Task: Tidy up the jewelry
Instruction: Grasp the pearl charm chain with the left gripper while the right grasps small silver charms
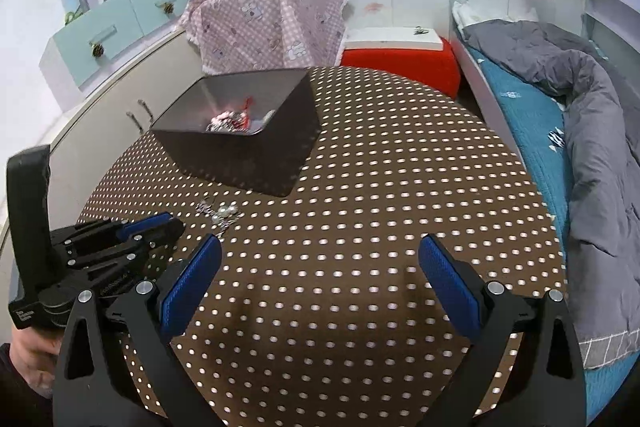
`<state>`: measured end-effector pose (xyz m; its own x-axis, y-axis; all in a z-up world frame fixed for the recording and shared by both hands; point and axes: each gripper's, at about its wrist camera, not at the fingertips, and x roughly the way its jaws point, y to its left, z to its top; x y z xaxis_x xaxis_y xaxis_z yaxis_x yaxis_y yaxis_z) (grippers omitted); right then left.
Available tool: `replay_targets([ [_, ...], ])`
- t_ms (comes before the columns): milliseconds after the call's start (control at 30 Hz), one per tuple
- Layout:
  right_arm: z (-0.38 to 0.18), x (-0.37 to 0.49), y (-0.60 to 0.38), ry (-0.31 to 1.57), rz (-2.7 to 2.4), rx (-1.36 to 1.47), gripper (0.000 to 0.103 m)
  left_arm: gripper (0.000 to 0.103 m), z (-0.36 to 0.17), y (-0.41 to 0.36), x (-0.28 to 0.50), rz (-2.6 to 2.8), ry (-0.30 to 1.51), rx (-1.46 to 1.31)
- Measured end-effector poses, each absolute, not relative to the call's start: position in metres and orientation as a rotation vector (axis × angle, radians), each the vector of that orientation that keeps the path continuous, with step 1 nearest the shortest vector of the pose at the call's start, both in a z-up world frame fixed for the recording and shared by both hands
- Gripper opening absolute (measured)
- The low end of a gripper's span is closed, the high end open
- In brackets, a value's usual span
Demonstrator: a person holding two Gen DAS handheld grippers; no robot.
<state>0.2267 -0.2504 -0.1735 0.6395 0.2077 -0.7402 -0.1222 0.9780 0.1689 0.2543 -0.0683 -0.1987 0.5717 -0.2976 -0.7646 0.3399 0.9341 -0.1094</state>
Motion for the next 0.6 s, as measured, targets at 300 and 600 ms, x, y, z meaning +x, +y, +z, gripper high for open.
replay_targets([
  [300, -0.196, 0.259, -0.192, 0.904, 0.314, 0.009, 0.087, 0.013, -0.197, -0.041, 0.248, -0.315, 0.869, 0.005],
  [600, -0.205, 0.260, -0.166, 0.904, 0.343, -0.122, 0.007, 0.013, -0.197, -0.031, 0.253, -0.322, 0.870, -0.058],
])
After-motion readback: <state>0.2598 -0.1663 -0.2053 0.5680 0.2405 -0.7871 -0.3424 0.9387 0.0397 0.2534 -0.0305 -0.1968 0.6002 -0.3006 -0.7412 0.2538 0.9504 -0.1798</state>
